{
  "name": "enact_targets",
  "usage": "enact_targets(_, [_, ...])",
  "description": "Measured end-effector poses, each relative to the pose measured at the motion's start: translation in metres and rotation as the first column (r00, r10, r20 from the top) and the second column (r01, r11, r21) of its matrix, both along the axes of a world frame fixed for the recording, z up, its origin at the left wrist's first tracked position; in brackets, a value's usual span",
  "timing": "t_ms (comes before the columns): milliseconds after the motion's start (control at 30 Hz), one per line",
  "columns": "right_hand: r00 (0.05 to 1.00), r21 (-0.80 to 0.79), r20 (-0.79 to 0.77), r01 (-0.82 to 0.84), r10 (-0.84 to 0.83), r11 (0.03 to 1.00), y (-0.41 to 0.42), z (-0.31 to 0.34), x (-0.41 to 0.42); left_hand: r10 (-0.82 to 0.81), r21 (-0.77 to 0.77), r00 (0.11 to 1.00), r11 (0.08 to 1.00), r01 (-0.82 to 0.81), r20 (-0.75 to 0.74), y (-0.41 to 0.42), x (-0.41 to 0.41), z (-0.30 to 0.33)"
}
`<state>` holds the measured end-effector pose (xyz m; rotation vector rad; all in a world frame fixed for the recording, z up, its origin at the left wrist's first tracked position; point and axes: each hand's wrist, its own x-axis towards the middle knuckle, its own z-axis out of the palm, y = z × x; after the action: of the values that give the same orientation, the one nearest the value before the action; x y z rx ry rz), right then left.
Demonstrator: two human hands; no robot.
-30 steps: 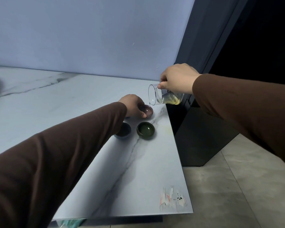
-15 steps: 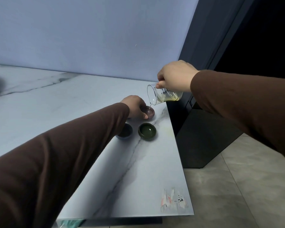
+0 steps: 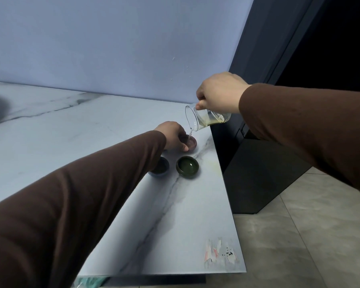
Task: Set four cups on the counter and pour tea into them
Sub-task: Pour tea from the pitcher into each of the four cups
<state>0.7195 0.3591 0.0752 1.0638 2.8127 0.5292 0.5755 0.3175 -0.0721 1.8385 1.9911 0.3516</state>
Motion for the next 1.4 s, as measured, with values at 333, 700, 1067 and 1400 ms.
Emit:
enact_targets(333, [0.999, 0.001, 0.045, 0.013, -0.013, 1.0, -0.005, 0.003, -0.005, -0.004, -0.005, 1.0, 1.0, 0.004, -0.01, 0.0, 0.001, 0.002])
enact_targets(700, [0.998, 0.018, 0.065, 0.011, -0.013, 1.0, -0.007, 0.004, -0.008, -0.008, 0.001, 0.999, 1.0, 0.008, -0.033, 0.0, 0.001, 0.002])
enact_targets(1067, [0.897, -0.292, -0.297, 0.242, -0.328, 0.925, -0.003, -0.032, 0.052, 0.011, 0.01, 0.998, 1.0, -0.011, -0.055, -0.002, 0.002, -0.002])
enact_targets(1400, [0.756, -0.439, -0.485, 0.223, -0.439, 0.87, -0.029, -0.043, 0.1, -0.006, 0.229, 0.998, 0.973, 0.02, -0.063, -0.046, 0.007, 0.011])
